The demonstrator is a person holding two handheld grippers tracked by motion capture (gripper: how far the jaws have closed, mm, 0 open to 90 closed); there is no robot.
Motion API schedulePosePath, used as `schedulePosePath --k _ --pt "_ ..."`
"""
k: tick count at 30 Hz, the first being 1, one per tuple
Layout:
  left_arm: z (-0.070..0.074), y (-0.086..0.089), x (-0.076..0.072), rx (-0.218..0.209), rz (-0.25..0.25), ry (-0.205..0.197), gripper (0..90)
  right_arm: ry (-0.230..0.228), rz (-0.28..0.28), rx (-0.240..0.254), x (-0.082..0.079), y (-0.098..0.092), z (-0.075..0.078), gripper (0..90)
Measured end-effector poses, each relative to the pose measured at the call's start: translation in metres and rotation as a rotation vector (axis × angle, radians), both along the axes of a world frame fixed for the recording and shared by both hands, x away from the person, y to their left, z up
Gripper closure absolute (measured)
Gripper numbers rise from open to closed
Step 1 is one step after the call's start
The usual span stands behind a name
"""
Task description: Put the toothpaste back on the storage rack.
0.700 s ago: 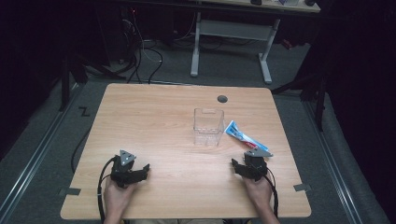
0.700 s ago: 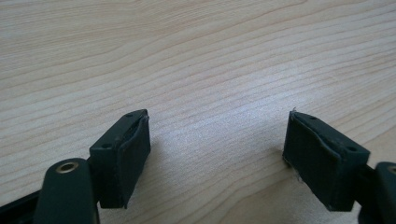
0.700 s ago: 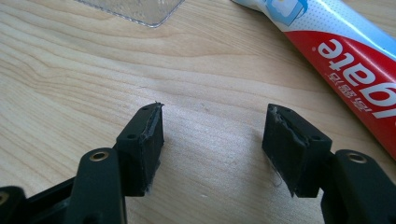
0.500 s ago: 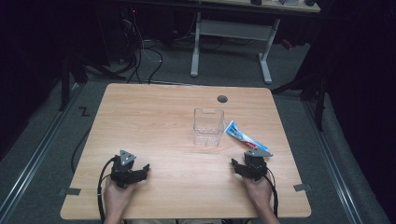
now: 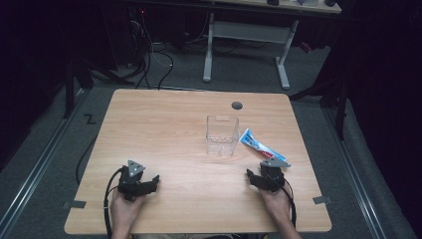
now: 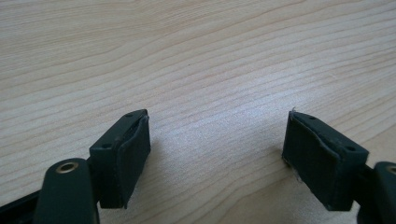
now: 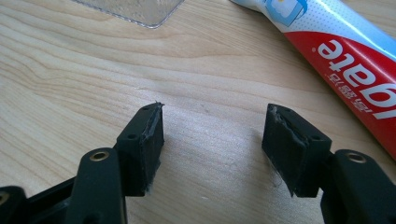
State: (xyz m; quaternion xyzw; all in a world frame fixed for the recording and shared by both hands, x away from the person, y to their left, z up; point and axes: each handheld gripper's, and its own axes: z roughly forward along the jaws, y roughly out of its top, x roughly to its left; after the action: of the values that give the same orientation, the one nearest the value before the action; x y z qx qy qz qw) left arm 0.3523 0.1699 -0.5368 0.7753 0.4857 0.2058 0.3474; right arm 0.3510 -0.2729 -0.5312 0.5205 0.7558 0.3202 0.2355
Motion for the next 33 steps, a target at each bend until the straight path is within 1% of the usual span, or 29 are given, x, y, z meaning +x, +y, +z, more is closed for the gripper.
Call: schedulePosePath --k 6,10,11,14,18,19,20,21,24,31,33 --pt "0.0 0.0 -0.001 0.003 0.0 -0.002 22.9 0.003 -0.01 0.007 -0.001 0.001 0.0 39.2" --pt "0.0 0.0 -0.001 0.004 -0.001 -0.001 22.9 0.006 -0.005 0.002 0.0 0.0 0.001 39.8" --pt "0.0 0.0 -0.001 0.004 0.0 -0.001 22.9 0.012 -0.007 0.0 0.0 0.0 0.001 42.3" --pt "0.0 -0.001 -0.001 0.004 0.002 -0.002 22.8 0.016 -0.011 0.0 0.0 0.0 0.002 44.3" --pt "0.0 -0.001 -0.001 0.004 0.002 -0.003 22.7 0.017 -0.012 0.024 -0.001 -0.001 0.004 46.0" --pt "0.0 -0.001 -0.001 0.003 0.002 -0.002 22.6 0.008 -0.01 0.028 -0.002 -0.002 0.006 46.6" --pt "0.0 -0.001 -0.001 0.003 0.002 -0.002 22.6 0.008 -0.01 0.028 -0.002 -0.002 0.006 46.6" --pt "0.0 -0.001 -0.001 0.003 0.002 -0.002 22.7 0.006 -0.012 0.052 -0.003 -0.002 0.009 47.2" --pt "0.0 -0.001 -0.001 0.002 0.001 -0.002 22.7 -0.008 -0.013 0.061 -0.006 -0.004 0.013 48.5" --pt "0.0 0.0 -0.001 0.0 0.001 -0.001 22.9 -0.027 0.009 0.057 -0.011 -0.006 0.023 51.4" --pt "0.0 0.0 -0.001 0.0 0.0 -0.001 22.9 -0.037 0.013 0.059 -0.012 -0.009 0.028 52.7"
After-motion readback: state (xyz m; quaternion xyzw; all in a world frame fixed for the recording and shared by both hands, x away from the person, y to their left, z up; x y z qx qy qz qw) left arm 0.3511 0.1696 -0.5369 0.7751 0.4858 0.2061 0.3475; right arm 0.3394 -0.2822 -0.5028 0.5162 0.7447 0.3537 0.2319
